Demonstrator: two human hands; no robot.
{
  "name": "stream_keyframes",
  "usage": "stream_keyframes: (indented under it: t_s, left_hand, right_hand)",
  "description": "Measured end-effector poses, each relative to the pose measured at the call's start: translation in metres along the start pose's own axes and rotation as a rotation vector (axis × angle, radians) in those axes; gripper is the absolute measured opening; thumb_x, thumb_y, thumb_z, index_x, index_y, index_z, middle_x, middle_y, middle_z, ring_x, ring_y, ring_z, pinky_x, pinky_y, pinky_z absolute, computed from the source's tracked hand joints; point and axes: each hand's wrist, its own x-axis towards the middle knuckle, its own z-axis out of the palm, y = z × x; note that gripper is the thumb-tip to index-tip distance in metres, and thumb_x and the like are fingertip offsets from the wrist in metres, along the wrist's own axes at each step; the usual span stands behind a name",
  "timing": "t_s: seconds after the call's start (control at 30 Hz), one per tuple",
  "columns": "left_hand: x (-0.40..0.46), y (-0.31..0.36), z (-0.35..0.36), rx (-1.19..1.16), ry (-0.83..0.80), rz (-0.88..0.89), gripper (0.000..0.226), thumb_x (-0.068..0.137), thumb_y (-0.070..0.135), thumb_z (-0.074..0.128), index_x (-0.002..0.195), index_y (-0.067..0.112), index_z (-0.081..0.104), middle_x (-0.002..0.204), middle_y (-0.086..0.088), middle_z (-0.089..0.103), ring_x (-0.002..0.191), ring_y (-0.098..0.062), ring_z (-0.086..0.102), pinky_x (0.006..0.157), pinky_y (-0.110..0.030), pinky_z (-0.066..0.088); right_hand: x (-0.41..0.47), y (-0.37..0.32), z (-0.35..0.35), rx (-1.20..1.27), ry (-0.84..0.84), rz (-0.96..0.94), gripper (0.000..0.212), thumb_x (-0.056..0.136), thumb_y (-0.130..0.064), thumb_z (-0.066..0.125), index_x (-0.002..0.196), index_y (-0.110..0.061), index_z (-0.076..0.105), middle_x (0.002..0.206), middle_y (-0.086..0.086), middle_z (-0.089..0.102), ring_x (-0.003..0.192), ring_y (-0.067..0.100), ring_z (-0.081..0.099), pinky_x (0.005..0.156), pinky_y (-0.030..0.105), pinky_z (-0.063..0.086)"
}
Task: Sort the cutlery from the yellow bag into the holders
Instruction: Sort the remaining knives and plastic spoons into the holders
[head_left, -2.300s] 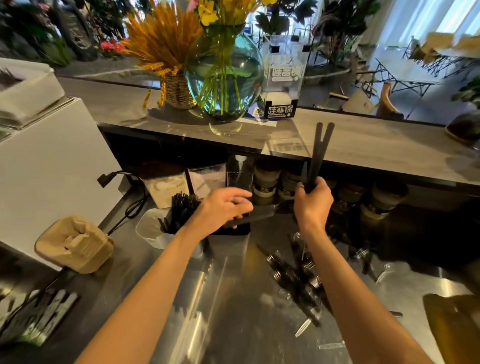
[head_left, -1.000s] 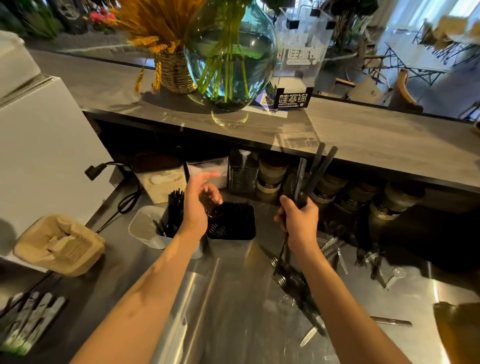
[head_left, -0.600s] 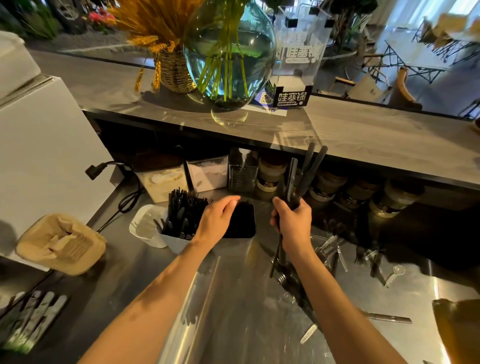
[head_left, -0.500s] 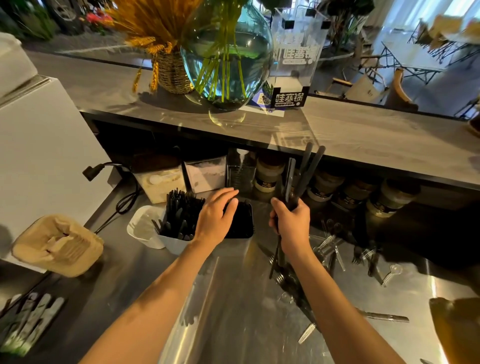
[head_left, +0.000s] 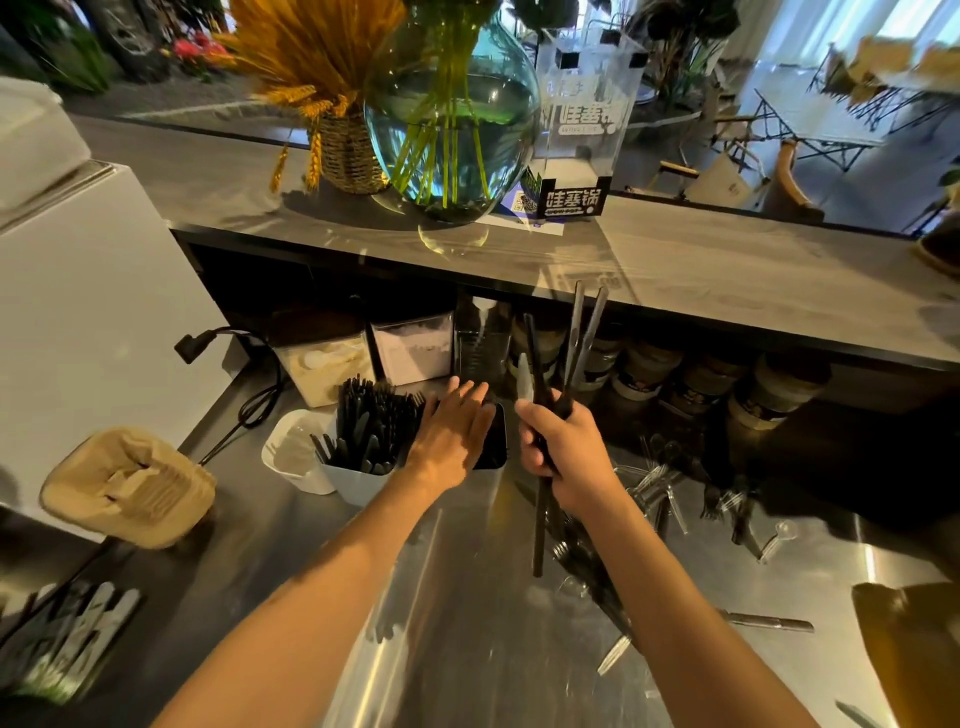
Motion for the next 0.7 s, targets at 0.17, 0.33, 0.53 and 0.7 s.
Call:
stream_keyframes:
  t_s: [0.17, 0.33, 0.53, 0.7]
  left_hand:
    - [-0.038, 0.047, -0.038, -1.310, -0.045, -0.091, 0.071, 0.103, 0.058, 0.014, 0.137, 0.013, 0.057, 0.138, -0.006, 0.061, 0.133, -0.018, 0.052, 0.113, -0.033, 0.035]
    - [-0.067, 0.084, -0.062, -1.569, -0.168, -0.055, 0.049, 0.105, 0.042, 0.031, 0.132, 0.010, 0.056, 0.119, -0.004, 0.069, 0.117, -0.020, 0.061, 0.101, -0.033, 0.047]
    - [-0.090, 0.107, -0.062, -1.536, 0.044, -0.211, 0.036, 0.108, 0.025, 0.037, 0.118, -0.001, 0.060, 0.099, -0.011, 0.072, 0.057, -0.013, 0.066, 0.035, -0.023, 0.041]
    - [-0.095, 0.112, -0.064, -1.785, 0.123, -0.334, 0.027, 0.110, 0.023, 0.029, 0.104, 0.007, 0.050, 0.110, -0.022, 0.071, 0.104, -0.030, 0.070, 0.040, -0.020, 0.047]
  right_hand:
    - [-0.023, -0.004, -0.002, 0.021, -0.195, 0.033, 0.032, 0.102, -0.017, 0.055, 0.071, -0.009, 0.054, 0.049, -0.002, 0.046, 0.038, 0.009, 0.034, 0.039, 0.023, 0.020]
    - [-0.048, -0.001, -0.004, -0.008, -0.210, 0.095, 0.031, 0.094, -0.037, 0.061, 0.079, -0.011, 0.058, 0.063, 0.008, 0.051, 0.042, 0.011, 0.035, 0.037, 0.021, 0.022]
    - [-0.070, -0.005, -0.007, 0.077, -0.143, 0.159, 0.028, 0.104, -0.026, 0.049, 0.090, -0.004, 0.060, 0.071, 0.011, 0.056, 0.049, 0.012, 0.042, 0.038, 0.018, 0.027]
    - [-0.080, -0.006, -0.005, 0.235, -0.093, 0.290, 0.027, 0.103, -0.015, 0.049, 0.106, 0.007, 0.064, 0.084, 0.017, 0.068, 0.057, 0.015, 0.057, 0.042, 0.018, 0.042]
